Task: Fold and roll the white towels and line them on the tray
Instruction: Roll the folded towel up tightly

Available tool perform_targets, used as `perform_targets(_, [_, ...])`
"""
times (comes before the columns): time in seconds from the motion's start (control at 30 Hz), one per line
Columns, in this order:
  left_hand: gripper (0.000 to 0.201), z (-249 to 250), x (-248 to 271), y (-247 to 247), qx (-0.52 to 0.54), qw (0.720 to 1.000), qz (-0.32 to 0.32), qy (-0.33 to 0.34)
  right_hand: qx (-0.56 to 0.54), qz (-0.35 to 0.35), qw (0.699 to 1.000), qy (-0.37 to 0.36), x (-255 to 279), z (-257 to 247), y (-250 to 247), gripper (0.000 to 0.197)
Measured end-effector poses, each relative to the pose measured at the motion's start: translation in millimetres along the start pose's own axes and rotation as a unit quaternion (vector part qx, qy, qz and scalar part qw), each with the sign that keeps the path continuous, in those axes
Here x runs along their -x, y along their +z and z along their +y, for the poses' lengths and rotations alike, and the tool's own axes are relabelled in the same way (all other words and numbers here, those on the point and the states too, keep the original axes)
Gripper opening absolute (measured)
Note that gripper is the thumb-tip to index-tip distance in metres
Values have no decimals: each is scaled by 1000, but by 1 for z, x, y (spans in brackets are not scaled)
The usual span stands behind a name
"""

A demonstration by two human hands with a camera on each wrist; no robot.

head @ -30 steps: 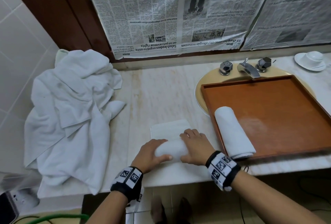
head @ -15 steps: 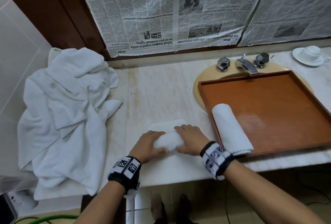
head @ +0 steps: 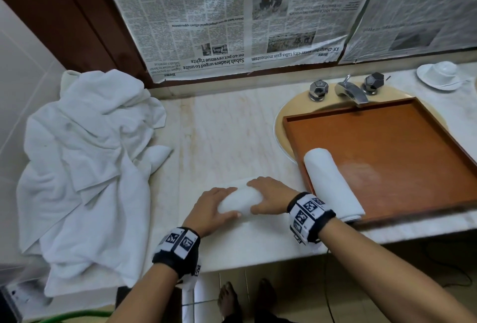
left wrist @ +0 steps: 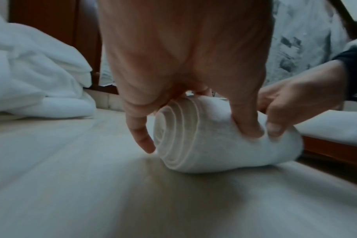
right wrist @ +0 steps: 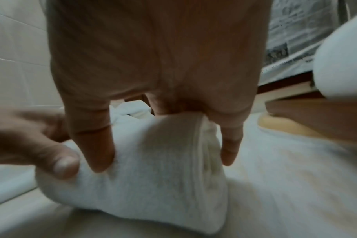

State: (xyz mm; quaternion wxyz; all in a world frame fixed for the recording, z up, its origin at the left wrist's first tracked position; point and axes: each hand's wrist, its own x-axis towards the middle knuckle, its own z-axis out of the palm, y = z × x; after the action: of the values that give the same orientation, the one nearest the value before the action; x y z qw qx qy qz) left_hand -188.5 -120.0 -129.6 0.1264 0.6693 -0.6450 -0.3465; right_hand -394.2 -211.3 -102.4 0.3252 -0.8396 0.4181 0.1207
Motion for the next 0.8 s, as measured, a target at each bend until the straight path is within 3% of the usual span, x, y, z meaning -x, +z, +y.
perform_targets(0.17, [56,5,-22,-35,63,984,-152,-75,88,68,992,-55,1,1,10,82])
perform_targets(0.23, [65,5,-25,-38,81,984,-138,-82,15,45,998,-32,-4,3,6,89])
perform_targets(0.33, [95,0,-22,-33,76,990,-57,-103,-54,7,998,6,-11,4,-2,88])
perform_targets(0.4, [94,1,-19,-31,62,990,-46,-114,-44,-16,999,15,-15,2,-5,79])
perform_targets(0.57, [57,10,-14,-32,-36,990,-108,-79,-34,-82,995,44,-9,-7,-4,68])
perform_targets(0.8, [74,12,-1,-26,-67,972,-214,-70,-65,-127,987,69,20,-15,10,65])
